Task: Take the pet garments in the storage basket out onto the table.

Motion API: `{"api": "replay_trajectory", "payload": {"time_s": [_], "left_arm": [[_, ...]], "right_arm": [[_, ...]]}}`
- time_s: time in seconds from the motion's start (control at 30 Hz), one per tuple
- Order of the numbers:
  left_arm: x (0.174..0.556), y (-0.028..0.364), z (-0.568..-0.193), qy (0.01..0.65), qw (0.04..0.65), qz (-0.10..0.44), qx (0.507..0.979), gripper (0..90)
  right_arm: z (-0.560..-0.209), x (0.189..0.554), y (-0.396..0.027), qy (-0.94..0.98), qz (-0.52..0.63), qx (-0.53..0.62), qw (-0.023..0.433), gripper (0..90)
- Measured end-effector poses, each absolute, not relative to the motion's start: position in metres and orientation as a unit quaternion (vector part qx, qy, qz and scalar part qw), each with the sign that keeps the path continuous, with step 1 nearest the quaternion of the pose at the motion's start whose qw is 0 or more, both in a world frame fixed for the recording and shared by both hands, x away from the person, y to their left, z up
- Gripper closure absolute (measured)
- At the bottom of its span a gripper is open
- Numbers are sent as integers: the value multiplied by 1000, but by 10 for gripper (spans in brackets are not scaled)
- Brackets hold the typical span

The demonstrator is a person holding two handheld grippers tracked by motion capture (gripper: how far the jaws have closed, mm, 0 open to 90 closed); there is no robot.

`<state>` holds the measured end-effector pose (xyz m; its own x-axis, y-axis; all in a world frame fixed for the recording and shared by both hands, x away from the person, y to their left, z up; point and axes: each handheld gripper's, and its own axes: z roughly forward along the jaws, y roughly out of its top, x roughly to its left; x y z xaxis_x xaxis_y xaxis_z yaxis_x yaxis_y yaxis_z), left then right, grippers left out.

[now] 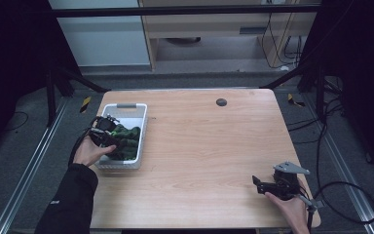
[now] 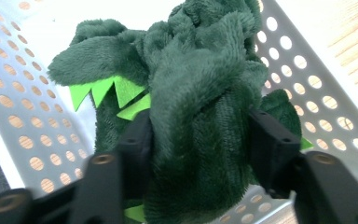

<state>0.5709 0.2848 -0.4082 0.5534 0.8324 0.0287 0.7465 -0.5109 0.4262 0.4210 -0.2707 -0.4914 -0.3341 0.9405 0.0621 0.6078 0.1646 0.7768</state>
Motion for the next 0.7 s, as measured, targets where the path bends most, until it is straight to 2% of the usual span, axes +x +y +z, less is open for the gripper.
{"api": "replay_trajectory", "payload": {"time_s": [0.2, 0.27, 0.3, 0.37, 0.7], "left_arm": [[572, 285, -412, 462, 176, 90, 864, 689], [572, 286, -412, 464, 175, 85, 864, 711], [572, 286, -412, 468, 178, 82, 862, 767], [572, 287, -410, 469, 182, 79, 861, 806], [566, 289, -396, 466, 198, 84, 858, 847]], "right_arm": [[-492, 421, -271, 731, 366, 529, 228, 71], [-492, 421, -270, 730, 368, 531, 224, 70], [-492, 422, -271, 731, 366, 529, 226, 70], [-492, 421, -271, 732, 365, 529, 226, 70], [-492, 421, -271, 730, 367, 531, 224, 69]]}}
